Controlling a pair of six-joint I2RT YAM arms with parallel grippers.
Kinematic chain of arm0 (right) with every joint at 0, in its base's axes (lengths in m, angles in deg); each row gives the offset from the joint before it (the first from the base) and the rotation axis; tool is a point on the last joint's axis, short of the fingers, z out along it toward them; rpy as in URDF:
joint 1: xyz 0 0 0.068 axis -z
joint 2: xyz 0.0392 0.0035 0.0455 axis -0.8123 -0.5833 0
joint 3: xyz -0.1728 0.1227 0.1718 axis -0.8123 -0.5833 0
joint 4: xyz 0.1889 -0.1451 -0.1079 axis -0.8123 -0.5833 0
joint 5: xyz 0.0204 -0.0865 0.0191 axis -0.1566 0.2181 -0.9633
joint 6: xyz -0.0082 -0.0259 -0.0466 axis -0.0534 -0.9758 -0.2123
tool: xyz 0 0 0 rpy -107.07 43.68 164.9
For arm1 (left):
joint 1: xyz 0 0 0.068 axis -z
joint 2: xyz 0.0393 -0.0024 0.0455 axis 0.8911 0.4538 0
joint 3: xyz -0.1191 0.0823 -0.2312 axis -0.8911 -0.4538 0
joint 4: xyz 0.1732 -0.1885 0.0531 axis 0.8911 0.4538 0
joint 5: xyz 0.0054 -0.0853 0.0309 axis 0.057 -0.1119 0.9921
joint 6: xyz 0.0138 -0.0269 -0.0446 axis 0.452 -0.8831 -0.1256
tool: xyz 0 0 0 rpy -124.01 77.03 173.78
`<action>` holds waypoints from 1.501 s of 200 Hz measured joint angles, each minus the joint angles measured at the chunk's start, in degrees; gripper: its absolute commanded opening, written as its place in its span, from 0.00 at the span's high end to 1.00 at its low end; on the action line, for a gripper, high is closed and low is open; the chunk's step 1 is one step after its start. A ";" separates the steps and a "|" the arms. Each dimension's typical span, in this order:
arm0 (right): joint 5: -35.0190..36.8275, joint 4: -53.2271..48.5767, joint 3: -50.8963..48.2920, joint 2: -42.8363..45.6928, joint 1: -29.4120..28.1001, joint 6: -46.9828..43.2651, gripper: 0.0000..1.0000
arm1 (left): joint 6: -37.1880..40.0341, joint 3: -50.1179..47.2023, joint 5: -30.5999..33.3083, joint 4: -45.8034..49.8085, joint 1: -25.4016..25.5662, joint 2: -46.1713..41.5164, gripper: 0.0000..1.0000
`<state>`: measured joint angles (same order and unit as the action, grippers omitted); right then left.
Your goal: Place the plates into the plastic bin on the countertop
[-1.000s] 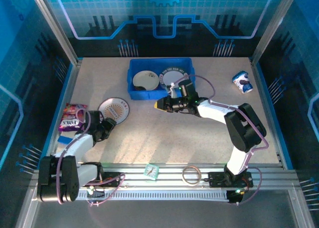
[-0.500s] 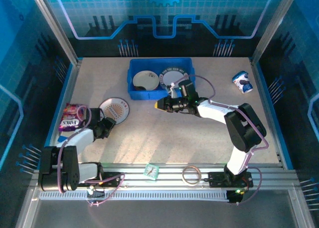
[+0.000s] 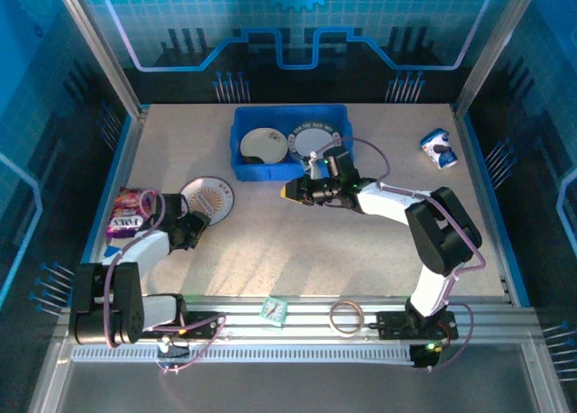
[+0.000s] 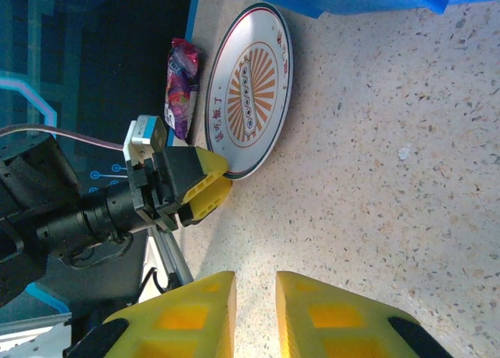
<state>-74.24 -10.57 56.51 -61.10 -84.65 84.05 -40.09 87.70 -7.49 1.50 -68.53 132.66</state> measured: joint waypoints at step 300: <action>0.00 0.28 -0.35 -0.11 -0.04 0.61 0.82 | -2.89 1.38 1.51 -12.52 -0.66 8.63 0.83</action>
<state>-74.24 -10.29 56.16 -61.21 -84.69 84.66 -42.97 89.08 -5.99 -11.02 -69.19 141.29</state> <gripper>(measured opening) 0.180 0.185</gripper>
